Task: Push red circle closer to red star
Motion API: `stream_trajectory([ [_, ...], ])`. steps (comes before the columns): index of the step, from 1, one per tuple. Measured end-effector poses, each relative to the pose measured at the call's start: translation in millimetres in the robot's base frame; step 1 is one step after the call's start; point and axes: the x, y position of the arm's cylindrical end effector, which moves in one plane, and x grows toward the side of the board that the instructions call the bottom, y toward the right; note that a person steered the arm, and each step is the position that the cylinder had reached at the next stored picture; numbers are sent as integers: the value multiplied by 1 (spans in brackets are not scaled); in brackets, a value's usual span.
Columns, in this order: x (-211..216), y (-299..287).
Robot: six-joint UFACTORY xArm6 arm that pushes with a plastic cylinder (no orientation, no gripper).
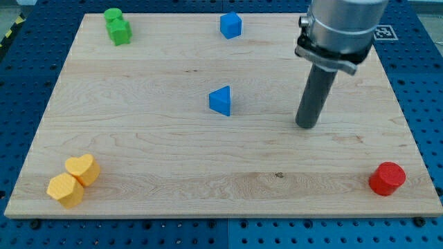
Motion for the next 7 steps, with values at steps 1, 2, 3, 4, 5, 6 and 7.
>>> stream_trajectory([
  [1,43,0],
  [2,87,8],
  [3,116,36],
  [4,124,82],
  [5,124,125],
  [6,124,127],
  [7,122,105],
])
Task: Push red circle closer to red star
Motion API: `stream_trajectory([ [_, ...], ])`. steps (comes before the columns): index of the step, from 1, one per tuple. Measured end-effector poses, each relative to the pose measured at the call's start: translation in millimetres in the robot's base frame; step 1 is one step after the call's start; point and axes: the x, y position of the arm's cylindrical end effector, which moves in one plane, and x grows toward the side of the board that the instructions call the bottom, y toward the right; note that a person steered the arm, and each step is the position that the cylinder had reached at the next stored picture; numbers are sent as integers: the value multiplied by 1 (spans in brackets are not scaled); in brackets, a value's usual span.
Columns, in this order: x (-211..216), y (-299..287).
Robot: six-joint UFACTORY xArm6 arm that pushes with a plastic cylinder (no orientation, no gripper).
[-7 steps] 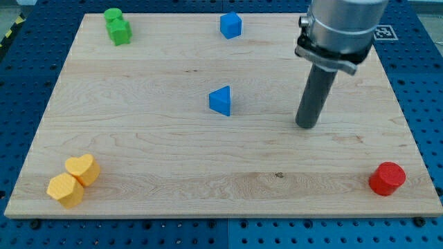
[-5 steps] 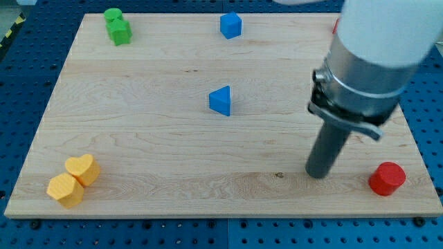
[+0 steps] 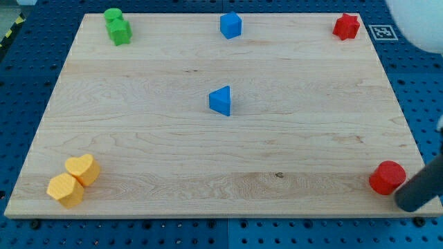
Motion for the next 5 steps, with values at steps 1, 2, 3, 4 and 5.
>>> stream_trajectory([
  [1,-21,-4],
  [2,-46,-4],
  [3,-48,-4],
  [4,-59,-7],
  [5,-75,-9],
])
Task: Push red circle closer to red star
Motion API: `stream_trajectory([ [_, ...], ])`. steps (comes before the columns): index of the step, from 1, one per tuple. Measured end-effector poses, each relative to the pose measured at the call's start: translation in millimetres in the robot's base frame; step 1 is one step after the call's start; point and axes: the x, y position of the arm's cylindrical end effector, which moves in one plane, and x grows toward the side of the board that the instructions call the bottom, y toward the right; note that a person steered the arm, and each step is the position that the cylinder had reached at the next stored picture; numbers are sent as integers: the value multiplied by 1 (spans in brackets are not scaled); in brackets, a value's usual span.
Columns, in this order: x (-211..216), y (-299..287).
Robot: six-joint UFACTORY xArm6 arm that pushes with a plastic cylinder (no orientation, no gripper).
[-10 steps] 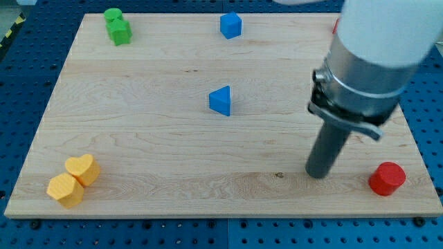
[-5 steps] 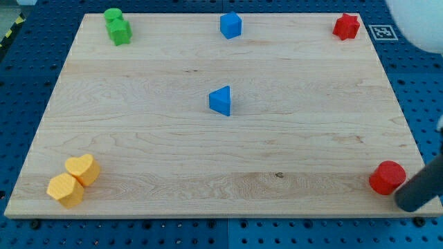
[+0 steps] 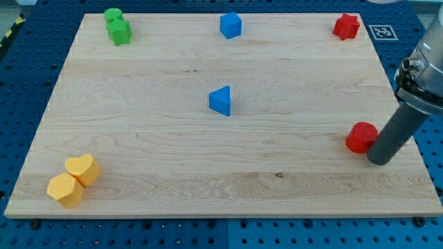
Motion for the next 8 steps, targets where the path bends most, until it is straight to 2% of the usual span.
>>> stream_trajectory([
  [2,-42,-4],
  [4,-22,-33],
  [6,-79,-50],
  [7,-61,-44],
  [8,-68,-29],
])
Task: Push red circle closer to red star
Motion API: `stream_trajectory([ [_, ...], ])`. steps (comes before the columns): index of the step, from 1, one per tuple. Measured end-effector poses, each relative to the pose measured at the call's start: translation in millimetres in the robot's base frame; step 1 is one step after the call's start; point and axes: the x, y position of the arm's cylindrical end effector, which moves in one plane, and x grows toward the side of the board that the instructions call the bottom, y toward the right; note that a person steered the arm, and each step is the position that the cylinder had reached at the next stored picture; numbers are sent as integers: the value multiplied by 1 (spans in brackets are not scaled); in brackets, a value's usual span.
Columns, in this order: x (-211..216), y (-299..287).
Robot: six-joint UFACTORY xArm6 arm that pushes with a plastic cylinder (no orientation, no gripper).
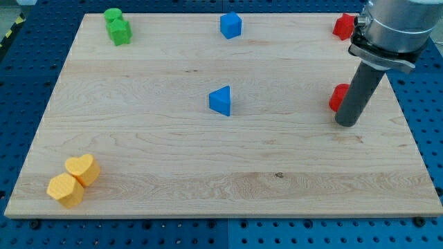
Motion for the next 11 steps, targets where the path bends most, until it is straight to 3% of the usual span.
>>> stream_trajectory([
  [5,-128,0],
  [7,-133,0],
  [9,-166,2],
  [11,-103,7],
])
